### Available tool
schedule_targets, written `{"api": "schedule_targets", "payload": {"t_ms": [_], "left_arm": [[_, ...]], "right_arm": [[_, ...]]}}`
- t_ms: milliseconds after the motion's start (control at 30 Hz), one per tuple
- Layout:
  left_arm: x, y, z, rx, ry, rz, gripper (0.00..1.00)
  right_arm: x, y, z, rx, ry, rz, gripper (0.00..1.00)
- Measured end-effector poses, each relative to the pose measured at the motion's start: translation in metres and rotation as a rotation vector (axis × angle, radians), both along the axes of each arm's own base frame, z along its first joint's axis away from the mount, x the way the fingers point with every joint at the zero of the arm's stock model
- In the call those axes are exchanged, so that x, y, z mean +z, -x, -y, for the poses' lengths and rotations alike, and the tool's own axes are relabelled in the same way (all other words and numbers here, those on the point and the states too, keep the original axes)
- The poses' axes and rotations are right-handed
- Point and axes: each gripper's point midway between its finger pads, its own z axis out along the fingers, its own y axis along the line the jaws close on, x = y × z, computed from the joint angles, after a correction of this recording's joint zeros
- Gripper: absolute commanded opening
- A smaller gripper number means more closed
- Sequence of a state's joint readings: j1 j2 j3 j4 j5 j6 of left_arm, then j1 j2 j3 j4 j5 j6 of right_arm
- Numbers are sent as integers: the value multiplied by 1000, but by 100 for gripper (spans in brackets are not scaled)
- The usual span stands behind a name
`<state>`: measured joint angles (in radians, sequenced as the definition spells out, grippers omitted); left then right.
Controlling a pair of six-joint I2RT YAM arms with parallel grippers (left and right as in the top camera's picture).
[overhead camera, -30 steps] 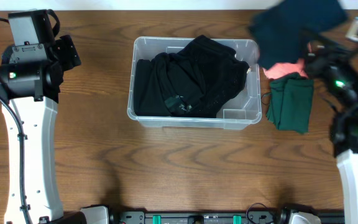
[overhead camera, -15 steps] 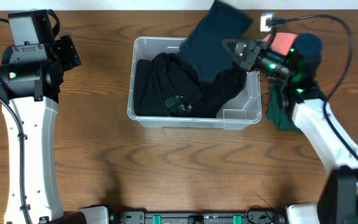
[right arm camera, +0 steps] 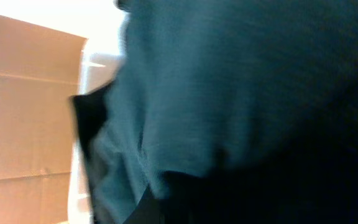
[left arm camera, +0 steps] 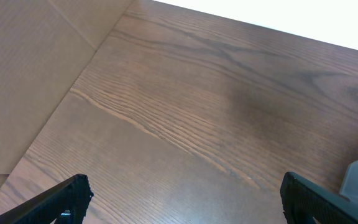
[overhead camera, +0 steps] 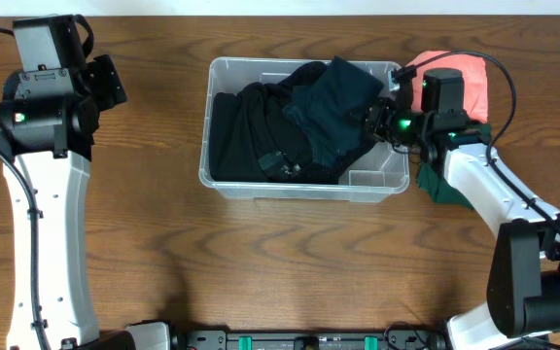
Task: Pack container
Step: 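Release the navy garment into the bin and withdraw the right gripper, then move the right gripper down and grasp the dark green garment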
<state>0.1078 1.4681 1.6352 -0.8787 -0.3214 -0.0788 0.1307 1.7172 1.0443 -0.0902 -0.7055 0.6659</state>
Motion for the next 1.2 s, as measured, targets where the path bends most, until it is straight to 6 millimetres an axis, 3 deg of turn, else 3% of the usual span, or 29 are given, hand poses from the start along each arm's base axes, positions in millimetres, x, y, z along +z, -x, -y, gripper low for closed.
{"api": "schedule_targets", "payload": {"t_ms": [67, 133, 167, 267, 367, 467, 567, 700, 767, 833, 900, 1200], "left_arm": [[0, 0, 0, 0, 0, 1, 98], [0, 0, 0, 0, 0, 1, 98], [0, 0, 0, 0, 0, 0, 98], [0, 0, 0, 0, 0, 1, 98], [0, 0, 0, 0, 0, 1, 98], [0, 0, 0, 0, 0, 1, 98], [0, 0, 0, 0, 0, 1, 98], [0, 0, 0, 0, 0, 1, 98], [0, 0, 0, 0, 0, 1, 98], [0, 0, 0, 0, 0, 1, 98], [0, 0, 0, 0, 0, 1, 98], [0, 0, 0, 0, 0, 0, 98]], "right_arm": [[-8, 3, 2, -9, 32, -24, 8], [-9, 3, 1, -6, 48, -13, 31], [-7, 2, 1, -3, 49, -1, 36], [3, -3, -5, 22, 32, 62, 55], [19, -6, -10, 38, 6, 120, 64], [50, -6, -12, 42, -25, 196, 81], [101, 4, -11, 46, -44, 322, 99], [162, 26, -1, 25, -46, 466, 99], [180, 35, 10, -5, -34, 501, 99], [187, 38, 31, -60, -3, 507, 99], [180, 35, 55, -119, 28, 473, 99], [116, 23, 205, -450, 197, 264, 99]]}}
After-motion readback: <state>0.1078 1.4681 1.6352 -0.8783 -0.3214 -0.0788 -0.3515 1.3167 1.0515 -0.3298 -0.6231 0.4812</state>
